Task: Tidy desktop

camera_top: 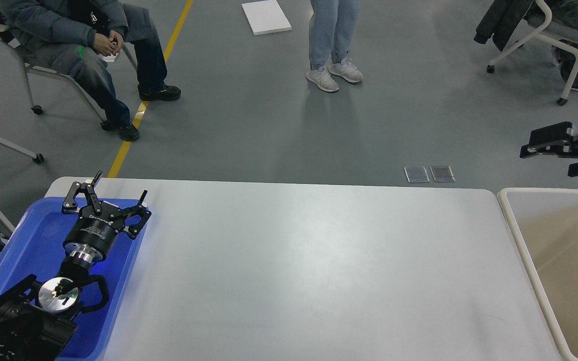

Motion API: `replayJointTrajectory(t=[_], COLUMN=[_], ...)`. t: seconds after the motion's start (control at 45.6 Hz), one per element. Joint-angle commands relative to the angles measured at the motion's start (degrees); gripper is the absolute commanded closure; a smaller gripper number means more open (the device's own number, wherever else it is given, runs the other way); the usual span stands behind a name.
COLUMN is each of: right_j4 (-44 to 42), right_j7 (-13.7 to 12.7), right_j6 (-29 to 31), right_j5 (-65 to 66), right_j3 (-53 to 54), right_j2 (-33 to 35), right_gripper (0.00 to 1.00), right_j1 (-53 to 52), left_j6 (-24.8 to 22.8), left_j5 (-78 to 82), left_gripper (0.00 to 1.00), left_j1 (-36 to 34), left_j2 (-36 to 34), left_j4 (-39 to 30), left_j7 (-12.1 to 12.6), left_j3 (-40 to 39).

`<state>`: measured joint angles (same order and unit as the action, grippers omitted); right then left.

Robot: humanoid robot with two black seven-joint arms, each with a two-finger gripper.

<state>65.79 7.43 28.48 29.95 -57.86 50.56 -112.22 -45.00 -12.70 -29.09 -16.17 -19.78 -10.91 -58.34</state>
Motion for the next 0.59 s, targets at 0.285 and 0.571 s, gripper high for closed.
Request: replayJointTrajectory(t=[0.285,0.571], right_j4=[3.0,2.3], right_j7=[0.2,0.1], right_j6=[-0.9,-2.9], right_j5=[-0.3,-0.8], right_j3=[20.3,69.3], right_j2=[3.5,4.5], right_gripper=[0.01,0.01], right_j1=[9.5,39.7], left_j6=[0.0,0.0], left_j5=[0.0,0.0], left_gripper=[0.0,0.0], left_j1=[0.0,0.0], left_j2=[0.0,0.0], left_j4=[0.0,0.0], left_j7=[-0.1,-0.1], left_j3=[0.0,0.0])
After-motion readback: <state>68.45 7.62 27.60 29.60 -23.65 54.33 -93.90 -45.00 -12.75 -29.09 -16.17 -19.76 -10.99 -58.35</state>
